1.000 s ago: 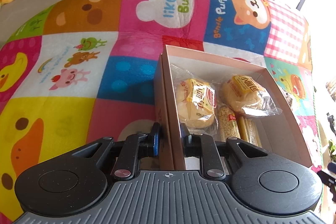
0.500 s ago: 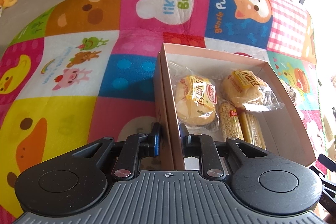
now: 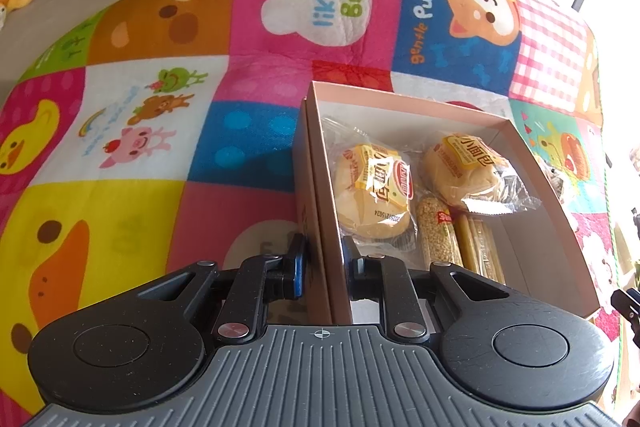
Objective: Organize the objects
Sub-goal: 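Move the right tool toward the yellow-wrapped stick bar on the mat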
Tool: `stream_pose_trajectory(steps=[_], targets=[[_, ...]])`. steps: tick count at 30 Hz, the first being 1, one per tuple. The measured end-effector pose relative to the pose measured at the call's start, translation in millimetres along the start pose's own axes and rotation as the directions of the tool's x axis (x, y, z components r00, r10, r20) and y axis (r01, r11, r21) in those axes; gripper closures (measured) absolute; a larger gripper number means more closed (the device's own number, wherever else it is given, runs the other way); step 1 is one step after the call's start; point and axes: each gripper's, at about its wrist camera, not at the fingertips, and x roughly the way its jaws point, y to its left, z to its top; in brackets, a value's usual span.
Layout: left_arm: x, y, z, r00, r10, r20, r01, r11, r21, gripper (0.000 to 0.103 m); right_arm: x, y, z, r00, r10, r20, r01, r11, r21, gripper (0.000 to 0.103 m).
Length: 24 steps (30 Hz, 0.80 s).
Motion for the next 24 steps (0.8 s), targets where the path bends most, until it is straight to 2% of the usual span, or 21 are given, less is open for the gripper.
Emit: stream_pose_trajectory(steps=[3,5,8,10,24], targets=[[-0.6,1.1,-0.4,1.000,-0.004,-0.001,0.004,1.000,-0.003,0.082,-0.3,-13.0,-4.5,0.991,-0.133,0.030,0.134,0.990,-0.039,0.061],[-0.6,1.1,-0.3,1.000,-0.003,-0.001,0.003,1.000,-0.003,0.082,5.6,-22.4,-11.4,0.987,-0.163,-0.008,0.162,0.986,-0.032,0.059],[-0.4,0.9,-0.2,1.000,0.000,-0.003,0.000,1.000,-0.005,0.082,8.3,-33.0,-22.4,0.995,-0.072,-0.067,0.076,0.996,0.056,0.050],[-0.4,0.9,0.0,1.000,-0.001,-0.005,0.001,1.000,-0.005,0.082,8.8,-31.1,-25.3,0.997,-0.044,-0.065,0.049,0.996,0.074,0.048],[0.1,-1.4,0.1,1.000,0.005,-0.011,-0.005,1.000,-0.007,0.082,31.0,-12.4,-13.5,0.997,-0.036,-0.069,0.037,0.999,0.018,0.042]])
